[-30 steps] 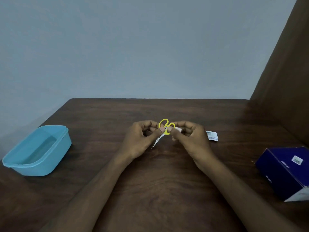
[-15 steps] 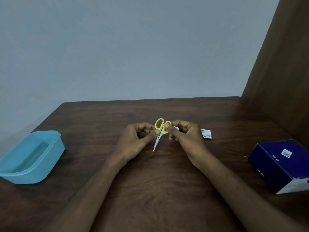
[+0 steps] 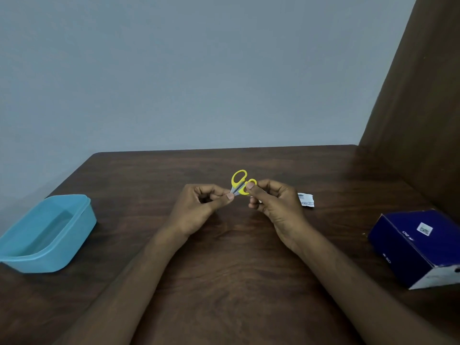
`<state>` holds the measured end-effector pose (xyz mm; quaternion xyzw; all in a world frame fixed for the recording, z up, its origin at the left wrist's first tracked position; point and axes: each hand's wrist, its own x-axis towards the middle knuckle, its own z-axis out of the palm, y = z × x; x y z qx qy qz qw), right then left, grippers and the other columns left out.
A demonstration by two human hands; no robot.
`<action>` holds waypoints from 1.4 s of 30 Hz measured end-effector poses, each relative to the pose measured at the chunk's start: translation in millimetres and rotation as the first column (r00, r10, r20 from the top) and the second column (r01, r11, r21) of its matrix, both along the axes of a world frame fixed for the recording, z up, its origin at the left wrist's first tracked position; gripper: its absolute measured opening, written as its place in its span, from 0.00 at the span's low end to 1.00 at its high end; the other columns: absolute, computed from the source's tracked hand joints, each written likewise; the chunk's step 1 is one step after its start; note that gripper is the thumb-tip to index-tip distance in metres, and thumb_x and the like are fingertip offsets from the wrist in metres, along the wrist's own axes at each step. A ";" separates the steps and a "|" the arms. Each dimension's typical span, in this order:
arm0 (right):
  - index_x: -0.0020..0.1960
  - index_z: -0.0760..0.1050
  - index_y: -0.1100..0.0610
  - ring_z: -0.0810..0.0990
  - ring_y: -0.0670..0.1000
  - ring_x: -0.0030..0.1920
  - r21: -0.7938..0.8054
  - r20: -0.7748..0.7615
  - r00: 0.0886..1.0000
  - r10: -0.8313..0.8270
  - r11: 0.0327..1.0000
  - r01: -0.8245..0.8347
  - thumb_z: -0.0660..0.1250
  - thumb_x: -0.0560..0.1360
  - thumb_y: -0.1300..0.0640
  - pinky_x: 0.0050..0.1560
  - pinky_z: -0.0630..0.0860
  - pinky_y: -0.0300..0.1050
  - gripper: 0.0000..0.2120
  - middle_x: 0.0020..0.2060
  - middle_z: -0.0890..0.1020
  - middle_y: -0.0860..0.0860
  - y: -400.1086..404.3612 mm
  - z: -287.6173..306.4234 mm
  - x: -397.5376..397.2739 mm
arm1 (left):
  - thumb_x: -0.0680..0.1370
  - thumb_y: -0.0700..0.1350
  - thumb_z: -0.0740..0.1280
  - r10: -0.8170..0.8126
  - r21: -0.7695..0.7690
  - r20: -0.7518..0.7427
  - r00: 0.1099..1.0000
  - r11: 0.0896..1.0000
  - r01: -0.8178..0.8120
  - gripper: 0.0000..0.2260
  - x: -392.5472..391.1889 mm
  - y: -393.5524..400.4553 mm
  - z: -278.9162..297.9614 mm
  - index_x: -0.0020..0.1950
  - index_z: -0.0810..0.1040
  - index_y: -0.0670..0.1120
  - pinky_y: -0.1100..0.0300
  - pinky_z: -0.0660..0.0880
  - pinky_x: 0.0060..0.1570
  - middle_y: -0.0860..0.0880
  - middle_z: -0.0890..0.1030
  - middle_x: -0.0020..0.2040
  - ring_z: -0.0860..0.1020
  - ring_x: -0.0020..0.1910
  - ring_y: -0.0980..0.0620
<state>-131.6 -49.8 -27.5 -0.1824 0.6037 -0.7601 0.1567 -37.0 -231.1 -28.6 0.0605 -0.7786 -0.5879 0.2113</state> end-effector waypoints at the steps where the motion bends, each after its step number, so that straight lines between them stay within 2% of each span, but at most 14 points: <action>1: 0.42 0.87 0.56 0.80 0.47 0.36 0.005 -0.001 1.000 0.002 1.000 -0.002 0.78 0.77 0.57 0.50 0.82 0.50 0.05 0.37 0.83 0.54 0.2 0.2 0.2 | 0.78 0.43 0.78 0.012 0.012 -0.002 1.000 1.000 -0.012 0.02 0.2 0.2 0.9 0.48 0.90 0.45 0.68 0.72 0.41 0.56 0.82 0.33 0.78 0.36 0.62; 4: 0.42 0.87 0.56 0.80 0.47 0.36 0.014 -0.002 1.000 0.007 1.000 -0.007 0.78 0.77 0.57 0.50 0.81 0.50 0.05 0.37 0.84 0.54 0.1 -0.3 0.6 | 0.77 0.44 0.79 0.046 0.041 -0.005 0.999 0.998 -0.046 0.02 0.7 0.8 2.6 0.47 0.91 0.46 0.68 0.73 0.43 0.52 0.84 0.35 0.79 0.39 0.59; 8: 0.44 0.86 0.59 0.80 0.47 0.36 0.033 0.001 0.999 0.038 0.999 -0.038 0.78 0.76 0.59 0.47 0.81 0.46 0.04 0.38 0.85 0.55 0.1 -0.1 1.4 | 0.78 0.43 0.78 0.104 0.106 -0.019 0.994 0.989 -0.102 0.04 -0.5 -1.0 2.3 0.50 0.90 0.44 0.70 0.68 0.36 0.56 0.76 0.29 0.72 0.31 0.61; 13: 0.40 0.86 0.55 0.79 0.48 0.35 0.008 0.032 0.999 -0.008 1.000 0.008 0.78 0.76 0.61 0.48 0.81 0.48 0.07 0.37 0.82 0.55 1.8 1.2 -0.7 | 0.77 0.47 0.79 0.038 0.035 -0.019 0.999 0.999 -0.038 0.04 1.4 1.8 1.9 0.50 0.91 0.49 0.66 0.74 0.41 0.52 0.85 0.36 0.78 0.36 0.59; 19: 0.47 0.86 0.61 0.79 0.47 0.35 -0.044 0.097 0.994 -0.059 0.997 0.064 0.77 0.77 0.58 0.49 0.82 0.48 0.06 0.38 0.83 0.54 1.5 4.1 1.1 | 0.77 0.47 0.79 0.025 -0.029 0.012 1.000 0.999 -0.024 0.02 0.1 2.7 1.1 0.46 0.90 0.51 0.67 0.71 0.37 0.54 0.83 0.34 0.76 0.33 0.60; 22: 0.47 0.85 0.61 0.80 0.47 0.36 -0.064 0.107 0.984 -0.144 0.986 0.152 0.76 0.79 0.58 0.51 0.83 0.50 0.06 0.36 0.83 0.52 4.0 5.7 -3.8 | 0.78 0.46 0.78 0.046 0.006 -0.015 0.999 0.999 -0.045 0.02 -0.1 2.4 1.0 0.48 0.90 0.49 0.68 0.69 0.37 0.56 0.82 0.34 0.75 0.35 0.60; 24: 0.49 0.84 0.59 0.83 0.48 0.40 -0.090 0.070 0.980 -0.187 0.977 0.193 0.74 0.79 0.64 0.52 0.82 0.50 0.01 0.42 0.85 0.55 6.6 6.9 -7.2 | 0.78 0.45 0.78 0.055 0.012 -0.028 0.998 0.998 -0.055 0.03 -0.6 1.2 0.6 0.49 0.90 0.47 0.68 0.69 0.39 0.56 0.83 0.35 0.75 0.37 0.59; 27: 0.53 0.82 0.56 0.87 0.45 0.49 -0.036 -0.152 0.951 -0.271 0.963 0.269 0.73 0.78 0.69 0.53 0.81 0.40 0.10 0.49 0.88 0.53 7.7 7.4 -7.7 | 0.78 0.47 0.78 0.048 0.002 -0.003 0.999 0.999 -0.048 0.04 0.2 1.8 1.1 0.49 0.91 0.48 0.66 0.70 0.40 0.53 0.85 0.37 0.77 0.38 0.58; 31: 0.52 0.85 0.53 0.88 0.42 0.49 0.043 -0.547 0.799 -0.249 0.945 0.324 0.75 0.79 0.63 0.54 0.84 0.41 0.06 0.47 0.89 0.45 7.5 7.2 4.0 | 0.77 0.51 0.79 0.069 0.026 0.027 0.997 0.997 -0.070 0.04 0.0 0.2 0.2 0.49 0.91 0.52 0.56 0.73 0.46 0.44 0.89 0.43 0.81 0.42 0.53; 33: 0.52 0.87 0.54 0.87 0.43 0.50 0.068 -0.747 0.637 -0.190 0.931 0.358 0.74 0.78 0.65 0.53 0.83 0.42 0.08 0.48 0.88 0.44 9.1 6.4 10.3 | 0.76 0.51 0.79 0.071 0.044 0.032 0.997 0.996 -0.072 0.05 -0.2 0.7 -0.1 0.49 0.91 0.52 0.55 0.73 0.46 0.43 0.89 0.43 0.80 0.42 0.50; 35: 0.52 0.88 0.53 0.83 0.48 0.50 0.088 -0.882 0.454 -0.125 0.904 0.419 0.76 0.75 0.66 0.51 0.78 0.39 0.10 0.48 0.86 0.45 8.3 3.7 11.7 | 0.77 0.49 0.79 0.064 0.037 0.028 0.998 0.997 -0.065 0.04 -0.5 1.2 0.5 0.48 0.91 0.50 0.58 0.73 0.44 0.46 0.88 0.40 0.79 0.40 0.54; 38: 0.51 0.89 0.50 0.77 0.54 0.48 0.140 -0.960 0.281 0.003 0.871 0.471 0.78 0.76 0.59 0.47 0.76 0.47 0.06 0.46 0.83 0.46 2.6 -2.4 11.0 | 0.79 0.44 0.77 0.071 0.004 0.028 0.997 0.997 -0.072 0.02 -0.1 1.4 1.7 0.49 0.91 0.49 0.64 0.72 0.40 0.49 0.86 0.37 0.78 0.36 0.59; 39: 0.51 0.89 0.49 0.76 0.54 0.48 0.162 -0.965 0.260 0.032 0.851 0.499 0.77 0.77 0.56 0.46 0.75 0.52 0.05 0.46 0.82 0.45 2.2 -2.7 10.3 | 0.79 0.43 0.77 0.076 0.008 0.026 0.997 0.997 -0.076 0.02 -0.5 0.7 1.7 0.49 0.91 0.48 0.65 0.74 0.41 0.48 0.87 0.38 0.80 0.38 0.58; 42: 0.49 0.88 0.44 0.75 0.55 0.50 0.165 -0.968 0.252 0.004 0.767 0.620 0.77 0.75 0.52 0.46 0.72 0.54 0.05 0.49 0.81 0.43 8.5 0.4 6.4 | 0.79 0.44 0.77 0.080 0.039 0.011 0.997 0.996 -0.081 0.02 -1.2 0.5 2.3 0.48 0.90 0.47 0.63 0.78 0.51 0.45 0.89 0.43 0.85 0.44 0.55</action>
